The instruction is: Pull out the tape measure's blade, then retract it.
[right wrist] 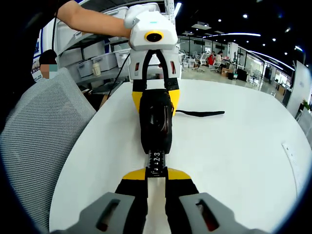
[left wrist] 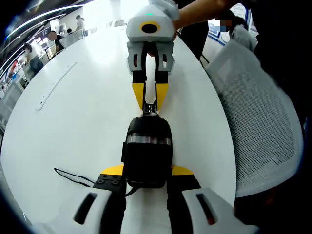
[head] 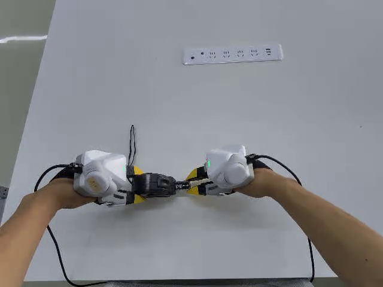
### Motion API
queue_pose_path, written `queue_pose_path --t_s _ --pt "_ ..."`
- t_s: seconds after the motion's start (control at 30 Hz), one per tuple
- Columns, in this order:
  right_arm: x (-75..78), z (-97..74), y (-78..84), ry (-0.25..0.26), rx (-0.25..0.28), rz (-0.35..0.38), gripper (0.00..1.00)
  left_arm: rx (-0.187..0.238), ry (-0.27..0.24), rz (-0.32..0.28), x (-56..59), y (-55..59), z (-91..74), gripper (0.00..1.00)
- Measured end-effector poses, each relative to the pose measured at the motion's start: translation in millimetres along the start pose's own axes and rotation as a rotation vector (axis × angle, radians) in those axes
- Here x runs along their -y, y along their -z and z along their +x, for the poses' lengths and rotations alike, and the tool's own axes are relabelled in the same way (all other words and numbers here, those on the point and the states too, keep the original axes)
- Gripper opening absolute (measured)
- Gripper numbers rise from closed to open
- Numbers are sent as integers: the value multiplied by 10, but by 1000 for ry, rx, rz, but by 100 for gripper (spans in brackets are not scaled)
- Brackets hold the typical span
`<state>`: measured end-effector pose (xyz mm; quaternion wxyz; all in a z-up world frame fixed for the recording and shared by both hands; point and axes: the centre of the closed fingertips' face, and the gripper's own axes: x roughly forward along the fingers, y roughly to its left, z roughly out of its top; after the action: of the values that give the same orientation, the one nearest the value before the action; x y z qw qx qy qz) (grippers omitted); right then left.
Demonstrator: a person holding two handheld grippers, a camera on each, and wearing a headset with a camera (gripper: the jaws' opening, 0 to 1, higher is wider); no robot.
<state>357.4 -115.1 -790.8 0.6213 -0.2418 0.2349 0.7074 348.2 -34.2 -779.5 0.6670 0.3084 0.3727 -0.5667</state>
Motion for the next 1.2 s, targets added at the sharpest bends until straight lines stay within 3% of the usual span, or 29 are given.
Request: queue_pose_path --t_s 1.2 --pt "-11 -158 48 6 -8 -20 10 -10 -2 7 12 14 -11 28"
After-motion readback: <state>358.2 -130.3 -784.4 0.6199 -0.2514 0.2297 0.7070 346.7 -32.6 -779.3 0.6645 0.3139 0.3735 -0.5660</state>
